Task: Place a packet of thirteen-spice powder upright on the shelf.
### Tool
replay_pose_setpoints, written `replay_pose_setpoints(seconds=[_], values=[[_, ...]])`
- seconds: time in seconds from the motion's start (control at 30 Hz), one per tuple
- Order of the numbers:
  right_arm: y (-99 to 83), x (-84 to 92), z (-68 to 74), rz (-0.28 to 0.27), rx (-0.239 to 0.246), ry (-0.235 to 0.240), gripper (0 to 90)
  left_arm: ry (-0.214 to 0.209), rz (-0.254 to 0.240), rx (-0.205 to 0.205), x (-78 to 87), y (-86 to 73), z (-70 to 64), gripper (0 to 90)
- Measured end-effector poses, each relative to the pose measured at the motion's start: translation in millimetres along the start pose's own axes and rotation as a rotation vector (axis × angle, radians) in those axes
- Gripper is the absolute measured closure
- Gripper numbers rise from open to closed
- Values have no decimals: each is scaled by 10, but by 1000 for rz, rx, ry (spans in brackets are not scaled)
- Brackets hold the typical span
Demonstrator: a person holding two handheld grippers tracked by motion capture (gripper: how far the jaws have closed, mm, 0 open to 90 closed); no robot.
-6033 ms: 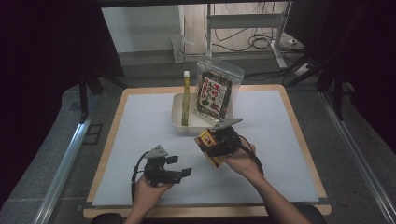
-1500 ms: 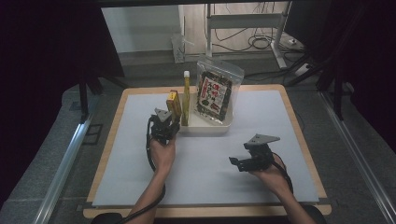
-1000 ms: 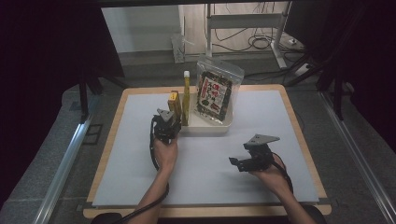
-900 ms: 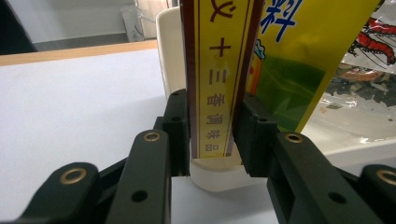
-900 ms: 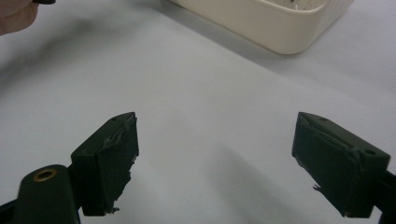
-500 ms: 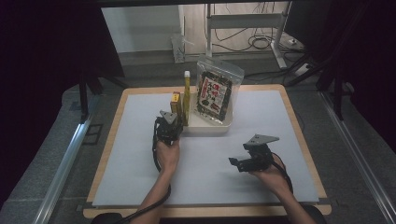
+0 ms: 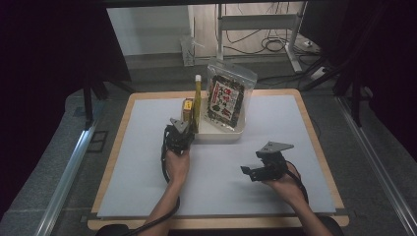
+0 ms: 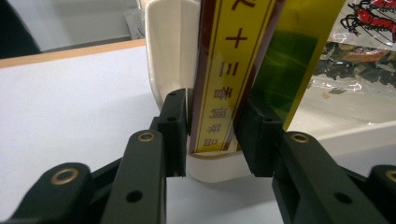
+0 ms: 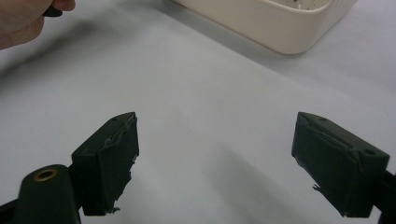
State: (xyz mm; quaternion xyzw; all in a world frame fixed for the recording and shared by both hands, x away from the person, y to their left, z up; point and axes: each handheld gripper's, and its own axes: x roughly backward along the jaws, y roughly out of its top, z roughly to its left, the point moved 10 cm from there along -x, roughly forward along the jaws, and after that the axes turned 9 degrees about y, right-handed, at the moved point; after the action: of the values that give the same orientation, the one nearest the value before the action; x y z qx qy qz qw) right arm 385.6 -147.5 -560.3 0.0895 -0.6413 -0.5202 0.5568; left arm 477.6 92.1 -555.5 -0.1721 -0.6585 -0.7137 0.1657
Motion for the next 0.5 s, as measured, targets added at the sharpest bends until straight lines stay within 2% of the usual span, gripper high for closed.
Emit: replay_pose_setpoints(seconds=[0.33,0.4,0.5], values=[[-6,-10,4,4,-2,3,151,-15,-11,24,-50,37,37,680],[-7,-12,2,5,-2,3,151,-13,-5,17,-70,22,25,680],[-10,-12,2,6,-3,3,151,-36,18,26,-120,-37,9,682]])
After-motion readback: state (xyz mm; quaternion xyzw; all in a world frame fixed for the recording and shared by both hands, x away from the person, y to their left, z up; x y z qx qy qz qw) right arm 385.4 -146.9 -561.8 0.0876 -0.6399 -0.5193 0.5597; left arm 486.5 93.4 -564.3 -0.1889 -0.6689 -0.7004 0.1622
